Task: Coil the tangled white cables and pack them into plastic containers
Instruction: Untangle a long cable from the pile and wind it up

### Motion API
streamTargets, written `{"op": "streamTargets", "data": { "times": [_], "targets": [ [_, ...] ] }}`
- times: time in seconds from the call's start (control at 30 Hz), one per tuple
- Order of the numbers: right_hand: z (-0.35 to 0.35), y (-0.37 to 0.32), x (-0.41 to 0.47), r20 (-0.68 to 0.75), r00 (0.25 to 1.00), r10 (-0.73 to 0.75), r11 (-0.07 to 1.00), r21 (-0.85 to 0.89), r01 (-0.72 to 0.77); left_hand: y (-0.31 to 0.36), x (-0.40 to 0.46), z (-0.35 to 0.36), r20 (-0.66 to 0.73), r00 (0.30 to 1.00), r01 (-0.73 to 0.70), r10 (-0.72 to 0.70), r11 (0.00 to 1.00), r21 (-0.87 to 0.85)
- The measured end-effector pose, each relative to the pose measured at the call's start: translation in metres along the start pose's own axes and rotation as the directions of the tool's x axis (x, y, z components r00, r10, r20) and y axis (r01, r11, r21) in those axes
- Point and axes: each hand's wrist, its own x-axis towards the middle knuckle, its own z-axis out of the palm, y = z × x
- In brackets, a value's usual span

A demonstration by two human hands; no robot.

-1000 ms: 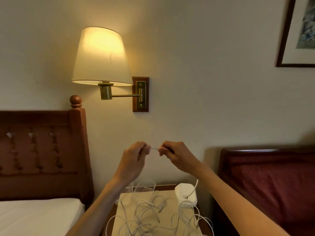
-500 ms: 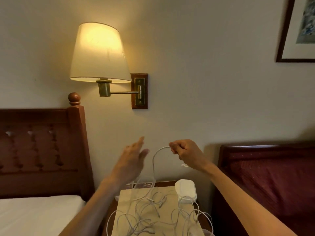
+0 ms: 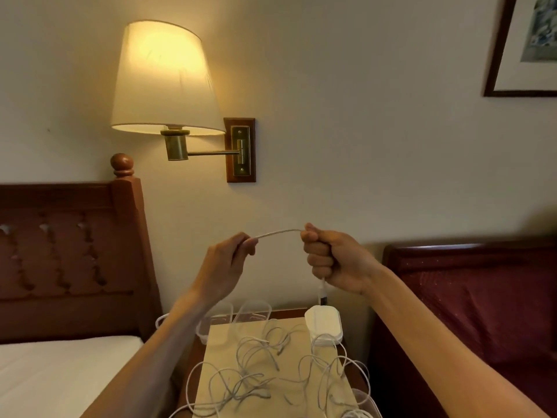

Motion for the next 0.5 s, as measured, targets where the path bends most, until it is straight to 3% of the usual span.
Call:
{"op": "streamTargets", "data": {
  "times": [0.1, 0.2, 0.27, 0.33, 0.4, 0.47, 0.5],
  "targets": [
    [-0.007, -0.016, -0.002, -0.033, 0.994, -0.107, 0.975, 0.193, 0.111, -0.023, -0.027, 0.003, 0.035, 0.999, 0.024, -0.023, 0.998, -0.052],
    [-0.018, -0.026, 0.000, -0.077, 0.985, -0.154, 0.959, 0.229, 0.168, -0.041, -0.062, 0.013, 0.066, 0.991, 0.120, -0.116, 0.990, -0.068],
    [-0.021, -0.026, 0.001, -0.100, 0.981, -0.169, 0.961, 0.205, 0.187, -0.039, -0.077, 0.019, 0.104, 0.981, 0.163, -0.164, 0.986, 0.020],
    [-0.019, -0.022, 0.004, -0.113, 0.976, -0.187, 0.976, 0.093, 0.198, -0.018, -0.079, 0.021, 0.270, 0.952, 0.083, -0.142, 0.973, 0.217],
    [-0.013, -0.013, 0.008, -0.114, 0.971, -0.210, 0.974, -0.113, 0.197, 0.014, -0.069, 0.019, 0.520, 0.844, -0.052, -0.132, 0.944, 0.325],
    [-0.006, -0.001, 0.013, -0.112, 0.966, -0.231, 0.927, -0.328, 0.183, 0.045, -0.054, 0.013, 0.634, 0.772, -0.178, -0.046, 0.942, 0.284],
    [-0.002, 0.005, 0.014, -0.106, 0.966, -0.236, 0.896, -0.408, 0.174, 0.056, -0.047, 0.009, 0.629, 0.778, -0.219, 0.011, 0.942, 0.254]
  ]
}}
